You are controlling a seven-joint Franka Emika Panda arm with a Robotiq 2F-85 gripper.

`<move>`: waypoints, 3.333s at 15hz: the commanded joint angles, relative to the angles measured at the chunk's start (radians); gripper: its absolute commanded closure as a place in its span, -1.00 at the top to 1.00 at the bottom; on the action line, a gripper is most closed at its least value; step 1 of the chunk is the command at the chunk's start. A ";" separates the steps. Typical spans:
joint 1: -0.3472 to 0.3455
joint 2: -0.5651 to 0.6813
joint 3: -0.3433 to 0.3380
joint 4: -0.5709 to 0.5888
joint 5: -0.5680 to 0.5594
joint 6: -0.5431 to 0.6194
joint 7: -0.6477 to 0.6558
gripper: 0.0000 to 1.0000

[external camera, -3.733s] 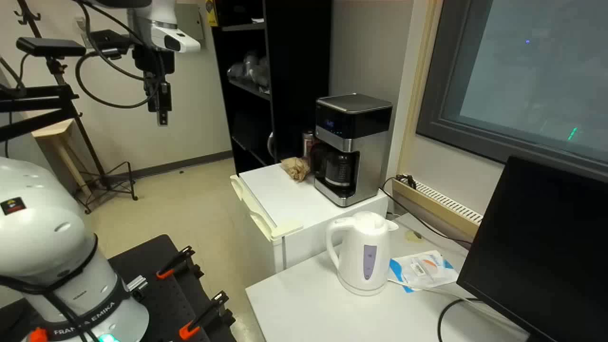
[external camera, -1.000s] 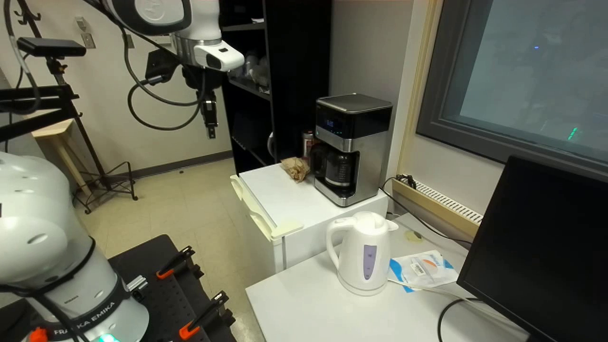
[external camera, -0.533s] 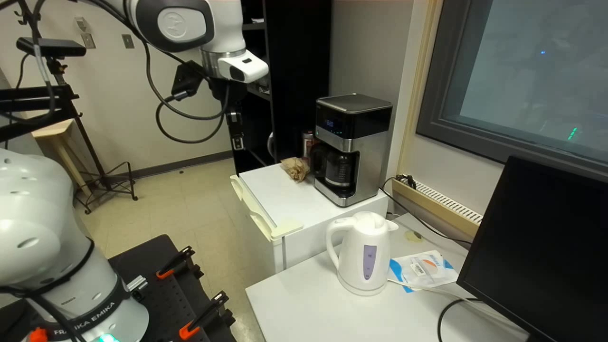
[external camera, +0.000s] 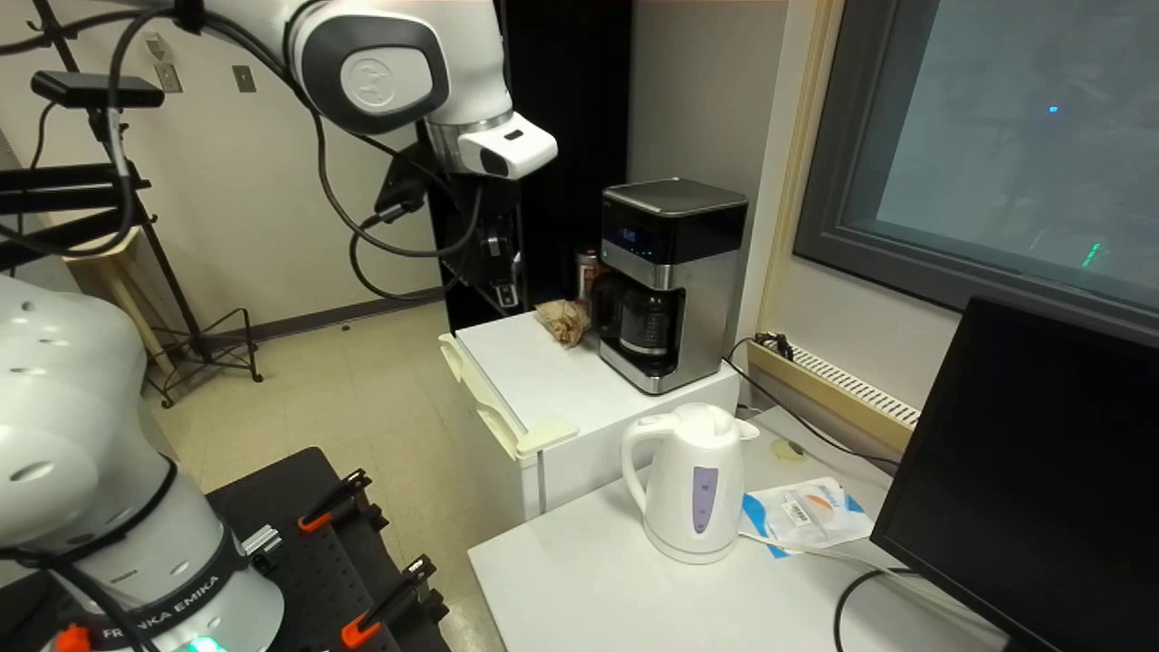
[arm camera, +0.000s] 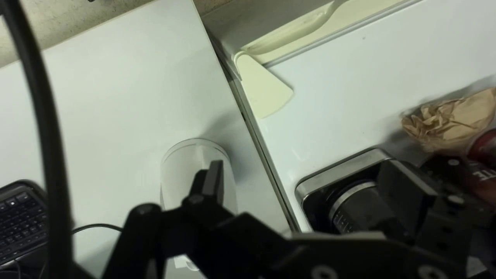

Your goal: Press a switch on the kettle

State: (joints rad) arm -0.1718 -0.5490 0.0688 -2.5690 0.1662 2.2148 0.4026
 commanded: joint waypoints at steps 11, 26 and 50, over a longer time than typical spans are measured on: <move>-0.052 0.243 -0.023 0.051 -0.102 0.306 0.091 1.00; -0.033 0.488 -0.062 0.162 -0.226 0.406 0.220 1.00; 0.061 0.672 -0.195 0.229 -0.305 0.450 0.356 -1.00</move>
State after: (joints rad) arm -0.1375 0.0848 -0.1008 -2.3726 -0.1095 2.6487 0.7147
